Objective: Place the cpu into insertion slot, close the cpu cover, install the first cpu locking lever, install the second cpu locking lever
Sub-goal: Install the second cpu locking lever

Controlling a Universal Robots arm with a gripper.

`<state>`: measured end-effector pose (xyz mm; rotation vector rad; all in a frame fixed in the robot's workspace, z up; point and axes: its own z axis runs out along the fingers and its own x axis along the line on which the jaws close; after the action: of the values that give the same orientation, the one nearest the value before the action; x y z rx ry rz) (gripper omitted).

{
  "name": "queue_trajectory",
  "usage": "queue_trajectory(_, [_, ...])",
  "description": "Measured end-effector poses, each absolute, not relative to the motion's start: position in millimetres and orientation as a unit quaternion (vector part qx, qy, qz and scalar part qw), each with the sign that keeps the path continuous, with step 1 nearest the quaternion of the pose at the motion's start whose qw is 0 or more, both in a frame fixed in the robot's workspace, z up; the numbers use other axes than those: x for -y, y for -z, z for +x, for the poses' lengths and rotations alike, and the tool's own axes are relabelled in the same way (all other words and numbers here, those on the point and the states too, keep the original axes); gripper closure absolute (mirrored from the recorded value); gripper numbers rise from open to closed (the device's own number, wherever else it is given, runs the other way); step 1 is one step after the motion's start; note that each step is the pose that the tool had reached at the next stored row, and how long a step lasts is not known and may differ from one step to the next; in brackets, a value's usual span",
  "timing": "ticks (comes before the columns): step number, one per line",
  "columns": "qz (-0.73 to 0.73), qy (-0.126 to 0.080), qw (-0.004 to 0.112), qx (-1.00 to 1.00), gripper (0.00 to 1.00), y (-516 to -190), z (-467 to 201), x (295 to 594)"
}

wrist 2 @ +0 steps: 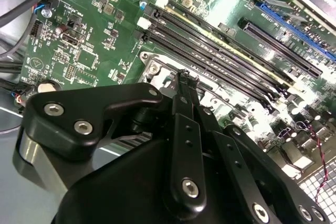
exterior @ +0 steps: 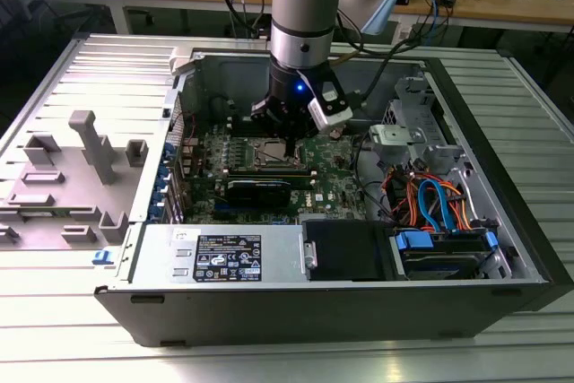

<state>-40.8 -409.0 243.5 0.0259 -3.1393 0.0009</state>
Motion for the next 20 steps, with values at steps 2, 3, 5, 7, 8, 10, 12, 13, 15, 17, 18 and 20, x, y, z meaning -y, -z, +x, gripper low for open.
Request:
queue_trajectory(2, [0.008, -0.002, 0.001, 1.000, 0.89, -243.7, -40.8, 410.0])
queue_trajectory(3, [0.008, -0.002, 0.001, 1.000, 0.89, -243.8, -40.8, 410.9])
queue_trajectory(5, [0.008, -0.003, 0.001, 1.000, 0.89, -243.7, -40.9, 413.4])
queue_trajectory(7, [0.008, -0.003, 0.001, 1.000, 0.89, -243.6, -42.8, 414.1])
queue_trajectory(8, [0.008, -0.003, 0.001, 1.000, 0.89, -243.6, -45.3, 414.1])
queue_trajectory(10, [0.008, -0.003, 0.001, 1.000, 0.89, -243.2, -51.8, 414.3])
queue_trajectory(12, [0.008, -0.003, 0.001, 1.000, 0.89, -243.1, -52.3, 414.3])
queue_trajectory(13, [0.008, -0.003, 0.001, 1.000, 0.89, -243.2, -52.3, 414.3])
queue_trajectory(15, [0.008, -0.003, 0.001, 1.000, 0.89, -243.1, -52.3, 414.3])
queue_trajectory(17, [0.008, -0.003, 0.001, 1.000, 0.89, -243.1, -52.3, 414.3])
queue_trajectory(18, [0.008, -0.003, 0.001, 1.000, 0.89, -243.1, -52.4, 414.3])
queue_trajectory(20, [0.008, -0.003, 0.001, 1.000, 0.89, -243.1, -52.4, 414.3])
